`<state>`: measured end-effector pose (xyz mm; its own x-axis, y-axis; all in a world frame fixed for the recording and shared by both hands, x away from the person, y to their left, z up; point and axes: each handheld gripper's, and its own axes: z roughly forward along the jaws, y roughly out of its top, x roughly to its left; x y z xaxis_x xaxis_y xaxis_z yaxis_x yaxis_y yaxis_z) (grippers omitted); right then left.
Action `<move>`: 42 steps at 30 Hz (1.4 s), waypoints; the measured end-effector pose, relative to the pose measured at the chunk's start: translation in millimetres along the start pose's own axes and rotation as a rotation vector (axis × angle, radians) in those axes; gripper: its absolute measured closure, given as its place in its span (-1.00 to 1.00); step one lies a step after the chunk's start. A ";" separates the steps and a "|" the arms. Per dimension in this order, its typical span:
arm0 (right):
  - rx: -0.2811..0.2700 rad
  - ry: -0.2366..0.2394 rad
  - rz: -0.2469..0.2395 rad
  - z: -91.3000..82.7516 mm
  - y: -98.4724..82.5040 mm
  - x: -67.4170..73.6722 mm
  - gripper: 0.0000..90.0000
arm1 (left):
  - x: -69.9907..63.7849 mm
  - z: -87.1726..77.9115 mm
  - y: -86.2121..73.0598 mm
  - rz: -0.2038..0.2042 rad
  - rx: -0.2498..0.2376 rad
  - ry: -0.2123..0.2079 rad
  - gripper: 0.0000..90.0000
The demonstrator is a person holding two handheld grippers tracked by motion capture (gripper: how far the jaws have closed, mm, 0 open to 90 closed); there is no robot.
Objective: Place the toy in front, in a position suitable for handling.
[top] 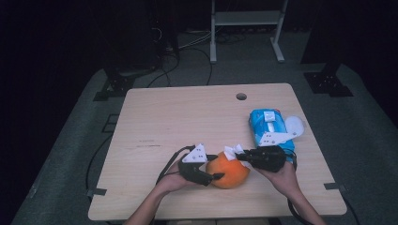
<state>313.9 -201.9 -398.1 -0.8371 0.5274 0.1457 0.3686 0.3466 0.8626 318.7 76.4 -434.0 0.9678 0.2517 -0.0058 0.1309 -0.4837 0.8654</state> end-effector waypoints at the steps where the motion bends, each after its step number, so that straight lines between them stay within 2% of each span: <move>1: 0.003 -0.014 0.009 -1.2 -2.0 -4.3 0.83 | 0.4 0.0 -0.4 -0.004 -0.004 -0.002 -0.25; 4: 0.001 -0.046 0.061 -9.3 -13.4 -19.5 0.83 | 0.9 0.4 0.4 0.002 -0.006 -0.005 -0.25; 7: 0.000 -0.052 0.081 -15.4 -20.3 -20.7 0.83 | -2.2 2.9 2.9 0.012 -0.009 -0.003 -0.25; 11: 0.003 -0.046 0.045 -15.9 -16.5 -8.2 0.83 | -3.8 4.9 5.3 0.016 -0.003 0.004 -0.25; 16: -0.017 0.022 -0.008 -3.0 -1.6 9.7 0.83 | -4.0 5.4 4.7 0.009 -0.008 0.009 -0.25; 19: -0.003 0.019 -0.041 3.7 3.9 13.6 0.83 | -3.5 4.5 3.6 0.002 -0.007 0.010 -0.25; 23: 0.006 0.000 -0.032 0.5 1.6 6.9 0.83 | -2.3 3.4 3.7 0.005 -0.008 0.003 -0.26; 28: 0.006 -0.033 0.023 -12.9 -14.2 -8.9 0.83 | -1.3 3.9 6.6 -0.017 -0.024 -0.007 -0.53; 31: 0.018 -0.067 0.046 -20.6 -22.2 -16.2 0.83 | -3.0 5.9 6.2 -0.011 -0.022 -0.014 -0.41; 34: 0.021 -0.074 0.057 -25.0 -26.9 -18.4 0.83 | -6.1 7.5 8.5 0.003 -0.018 -0.009 -0.28; 36: 0.020 -0.075 0.040 -24.8 -24.1 -12.7 0.83 | -6.6 8.6 8.9 0.004 -0.022 -0.008 -0.26; 40: -0.005 -0.025 0.004 -19.5 -13.9 0.5 0.83 | -5.3 7.5 7.6 0.006 -0.016 -0.006 -0.22; 42: 0.001 -0.029 -0.020 -16.1 -10.4 2.7 0.83 | -3.5 6.1 5.8 -0.002 -0.012 -0.009 -0.19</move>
<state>301.3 -216.6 -398.9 -0.8324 0.5423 0.1140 0.3518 0.3582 0.8649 317.4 67.6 -432.0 0.9695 0.2447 -0.0123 0.1304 -0.4728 0.8715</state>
